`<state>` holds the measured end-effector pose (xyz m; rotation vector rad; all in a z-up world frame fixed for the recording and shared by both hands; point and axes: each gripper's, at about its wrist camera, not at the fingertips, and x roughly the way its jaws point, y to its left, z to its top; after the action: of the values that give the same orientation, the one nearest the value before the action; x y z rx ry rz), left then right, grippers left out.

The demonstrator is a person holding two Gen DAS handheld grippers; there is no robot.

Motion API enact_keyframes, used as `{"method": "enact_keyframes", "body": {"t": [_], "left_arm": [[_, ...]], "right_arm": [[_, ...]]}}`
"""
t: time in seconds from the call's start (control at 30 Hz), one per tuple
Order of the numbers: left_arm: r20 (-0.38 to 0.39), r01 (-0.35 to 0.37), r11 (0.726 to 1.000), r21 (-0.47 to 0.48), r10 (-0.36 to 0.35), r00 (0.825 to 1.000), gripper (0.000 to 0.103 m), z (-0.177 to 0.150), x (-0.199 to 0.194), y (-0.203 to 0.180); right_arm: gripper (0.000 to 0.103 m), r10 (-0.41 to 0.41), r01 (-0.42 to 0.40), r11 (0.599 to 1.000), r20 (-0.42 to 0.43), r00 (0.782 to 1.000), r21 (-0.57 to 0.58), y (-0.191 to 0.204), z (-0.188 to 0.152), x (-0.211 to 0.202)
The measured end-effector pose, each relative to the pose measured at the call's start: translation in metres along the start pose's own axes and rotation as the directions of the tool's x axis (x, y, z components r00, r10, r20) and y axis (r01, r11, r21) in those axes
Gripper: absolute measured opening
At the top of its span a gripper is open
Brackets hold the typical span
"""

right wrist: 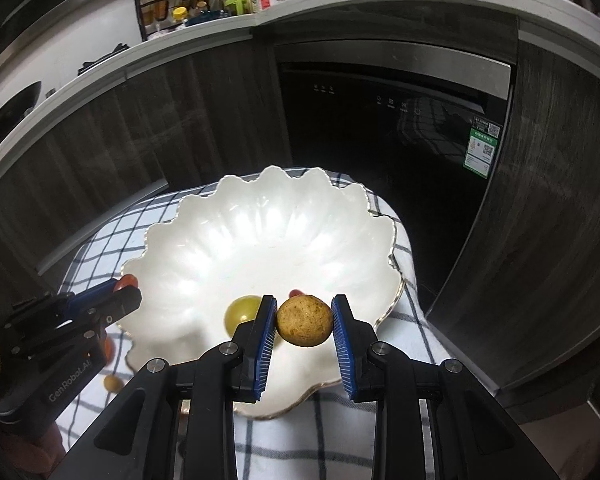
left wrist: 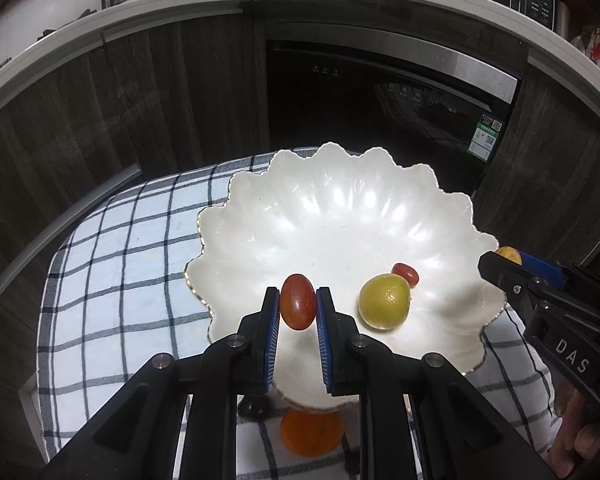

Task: Organize fruits
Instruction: 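Open both tools to drop the tomato and brown fruit into the bowl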

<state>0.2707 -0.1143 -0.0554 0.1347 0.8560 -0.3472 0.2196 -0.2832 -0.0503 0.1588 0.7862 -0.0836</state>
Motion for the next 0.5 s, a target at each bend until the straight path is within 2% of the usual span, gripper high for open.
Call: {"method": "enact_keyframes", "body": {"t": [0.27, 0.3, 0.33, 0.37, 0.4, 0.5], "left_arm": [[-0.021, -0.004, 1.000, 0.001, 0.004, 1.000, 0.021, 0.005, 0.014, -0.003], [-0.025, -0.003, 1.000, 0.001, 0.003, 1.000, 0.028, 0.005, 0.014, -0.004], [-0.024, -0.006, 1.000, 0.000, 0.006, 1.000, 0.041, 0.004, 0.014, -0.004], [-0.016, -0.014, 1.000, -0.002, 0.014, 1.000, 0.046, 0.004, 0.013, -0.003], [-0.005, -0.018, 1.000, -0.008, 0.018, 1.000, 0.051, 0.004, 0.011, -0.002], [-0.003, -0.014, 1.000, -0.014, 0.014, 1.000, 0.052, 0.006, 0.009, 0.000]], "right_arm": [[0.030, -0.005, 0.006, 1.000, -0.035, 0.999, 0.016, -0.007, 0.006, 0.014], [0.030, -0.005, 0.005, 1.000, -0.036, 0.999, 0.017, -0.008, 0.007, 0.014], [0.031, -0.008, 0.008, 1.000, -0.040, 0.999, 0.018, -0.008, 0.007, 0.015], [0.032, -0.009, 0.010, 1.000, -0.044, 0.999, 0.018, -0.008, 0.008, 0.016], [0.034, -0.013, 0.014, 1.000, -0.048, 0.999, 0.020, -0.008, 0.009, 0.016], [0.060, -0.023, 0.024, 0.999, -0.044, 0.999, 0.035, -0.011, 0.010, 0.015]]}}
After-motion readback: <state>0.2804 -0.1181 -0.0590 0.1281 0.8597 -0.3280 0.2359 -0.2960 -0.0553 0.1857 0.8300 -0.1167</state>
